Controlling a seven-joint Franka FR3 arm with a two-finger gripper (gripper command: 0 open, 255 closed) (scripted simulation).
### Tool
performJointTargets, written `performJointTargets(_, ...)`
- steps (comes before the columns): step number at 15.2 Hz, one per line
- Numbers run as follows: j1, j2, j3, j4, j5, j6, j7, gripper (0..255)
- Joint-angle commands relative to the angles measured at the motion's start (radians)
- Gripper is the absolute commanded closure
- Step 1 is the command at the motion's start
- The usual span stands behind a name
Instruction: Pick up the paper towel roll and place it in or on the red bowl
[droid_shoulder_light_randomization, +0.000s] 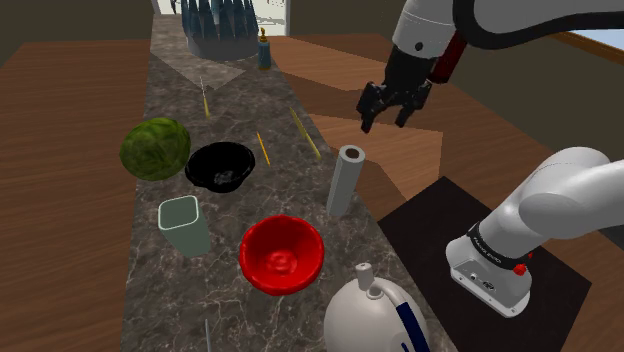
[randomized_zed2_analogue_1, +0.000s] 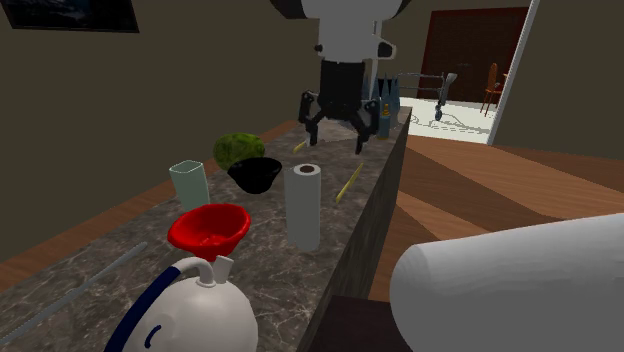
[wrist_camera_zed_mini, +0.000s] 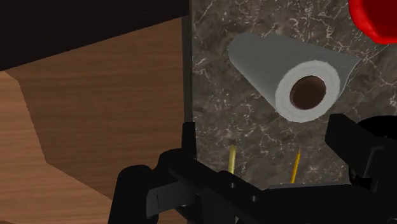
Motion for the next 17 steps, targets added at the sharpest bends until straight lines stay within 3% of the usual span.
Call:
performJointTargets(1,0.003,0.043,0.056,0.016,0.02,0.022,0.071,0)
performJointTargets(5,-0.007,0.154,0.165,0.062,0.037,0.074,0.204,0)
performJointTargets(12,-0.005,0.185,0.195,-0.009,0.049,0.176,0.204,0)
performJointTargets(17,-0.005,0.188,0.198,-0.014,0.05,0.185,0.204,0)
